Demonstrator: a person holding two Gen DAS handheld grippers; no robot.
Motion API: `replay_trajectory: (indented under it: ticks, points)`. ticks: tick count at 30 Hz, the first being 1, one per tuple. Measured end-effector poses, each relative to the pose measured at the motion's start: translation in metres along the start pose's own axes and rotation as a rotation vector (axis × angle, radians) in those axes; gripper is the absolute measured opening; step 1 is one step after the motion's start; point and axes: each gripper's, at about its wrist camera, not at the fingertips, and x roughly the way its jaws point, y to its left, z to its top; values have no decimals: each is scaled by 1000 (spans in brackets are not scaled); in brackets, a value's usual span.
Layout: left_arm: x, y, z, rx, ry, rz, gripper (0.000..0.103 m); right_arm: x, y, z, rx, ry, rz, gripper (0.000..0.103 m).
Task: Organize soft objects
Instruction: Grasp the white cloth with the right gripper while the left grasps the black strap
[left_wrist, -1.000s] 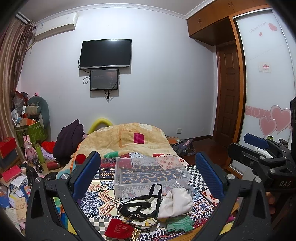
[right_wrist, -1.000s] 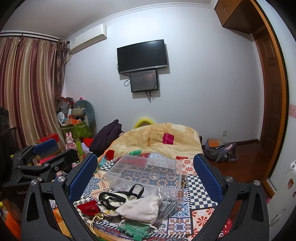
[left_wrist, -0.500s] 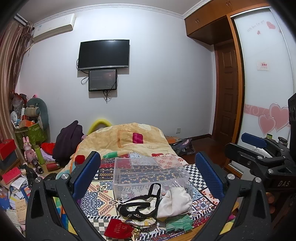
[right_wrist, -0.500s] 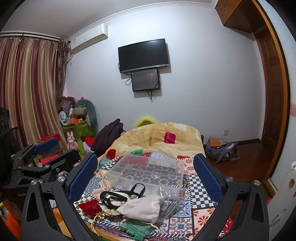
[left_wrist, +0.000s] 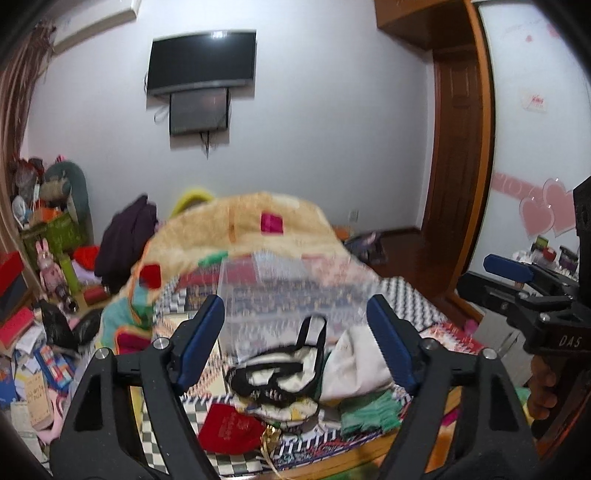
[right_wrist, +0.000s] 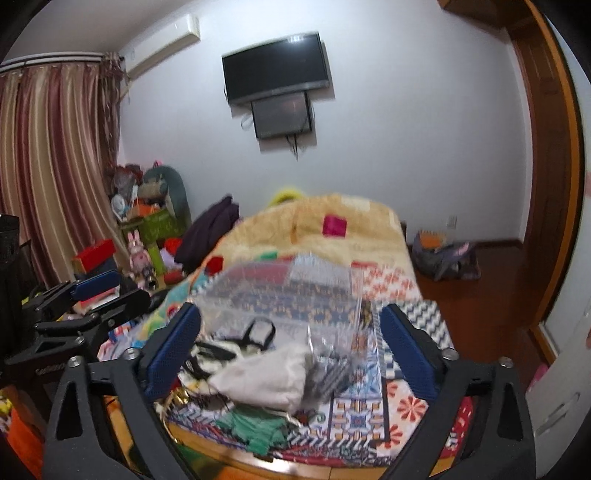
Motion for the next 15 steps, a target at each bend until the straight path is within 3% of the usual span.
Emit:
replay_trajectory:
  ticks: [3, 9, 15]
  points:
    - [21, 4, -15, -17, 25, 6, 71, 16, -9, -12, 24, 72, 15, 81]
    - [61, 23, -47, -73, 200, 17, 58, 46, -18, -32, 68, 198, 55, 67]
    - [88, 43, -74, -156, 321, 15, 49, 68, -16, -46, 72, 274, 86, 63]
